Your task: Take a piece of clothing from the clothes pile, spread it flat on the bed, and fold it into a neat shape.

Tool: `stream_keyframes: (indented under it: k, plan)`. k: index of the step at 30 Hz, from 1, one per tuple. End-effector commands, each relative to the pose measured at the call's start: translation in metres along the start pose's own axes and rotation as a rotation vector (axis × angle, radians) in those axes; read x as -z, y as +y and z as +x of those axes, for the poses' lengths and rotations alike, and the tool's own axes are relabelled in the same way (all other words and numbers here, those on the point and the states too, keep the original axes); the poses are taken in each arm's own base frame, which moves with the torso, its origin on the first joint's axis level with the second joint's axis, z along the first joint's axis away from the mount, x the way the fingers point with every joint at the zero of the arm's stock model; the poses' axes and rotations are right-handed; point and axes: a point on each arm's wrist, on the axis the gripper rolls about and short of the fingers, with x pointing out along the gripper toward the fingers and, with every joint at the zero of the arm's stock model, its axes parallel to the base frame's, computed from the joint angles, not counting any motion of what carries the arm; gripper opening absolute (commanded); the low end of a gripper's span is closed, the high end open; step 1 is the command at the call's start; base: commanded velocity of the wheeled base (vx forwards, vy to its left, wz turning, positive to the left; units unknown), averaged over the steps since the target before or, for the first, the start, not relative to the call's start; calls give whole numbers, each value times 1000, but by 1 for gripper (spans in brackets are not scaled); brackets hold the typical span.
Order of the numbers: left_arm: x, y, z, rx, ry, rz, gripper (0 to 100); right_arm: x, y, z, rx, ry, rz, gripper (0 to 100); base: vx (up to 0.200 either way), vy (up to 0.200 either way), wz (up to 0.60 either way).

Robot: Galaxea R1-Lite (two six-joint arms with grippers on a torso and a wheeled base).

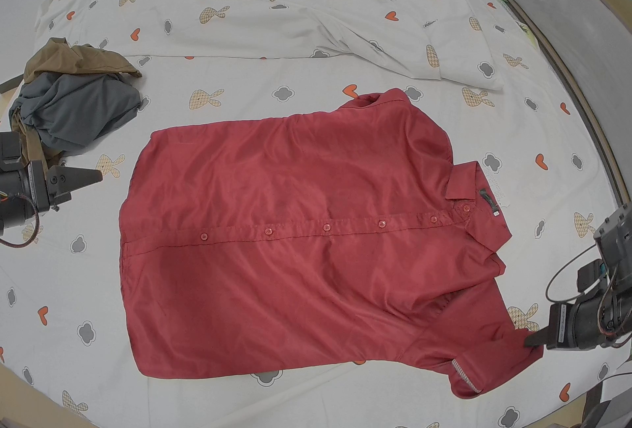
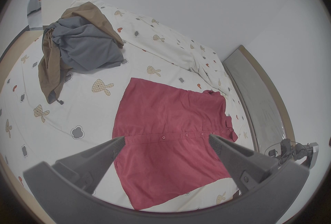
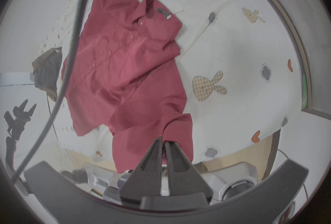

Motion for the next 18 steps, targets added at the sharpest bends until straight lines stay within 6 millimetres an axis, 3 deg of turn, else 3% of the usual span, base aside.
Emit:
stream_keyframes:
  k: [1, 10, 11, 18]
  plan:
    - [0, 0, 0, -1, 1, -1, 100, 24, 5, 8, -30, 119, -48, 0, 0, 0, 0]
    - [1, 1, 1, -1, 3, -3, 100, 48, 17, 31, 46, 282, -156, 0, 0, 0, 0]
    - [1, 1, 1, -1, 5, -3, 100, 52, 17, 33, 59, 299, -174, 100, 0, 0, 0]
    - [6, 4, 5, -4, 28, -16, 100, 53, 16, 31, 55, 288, -177, 100, 0, 0, 0]
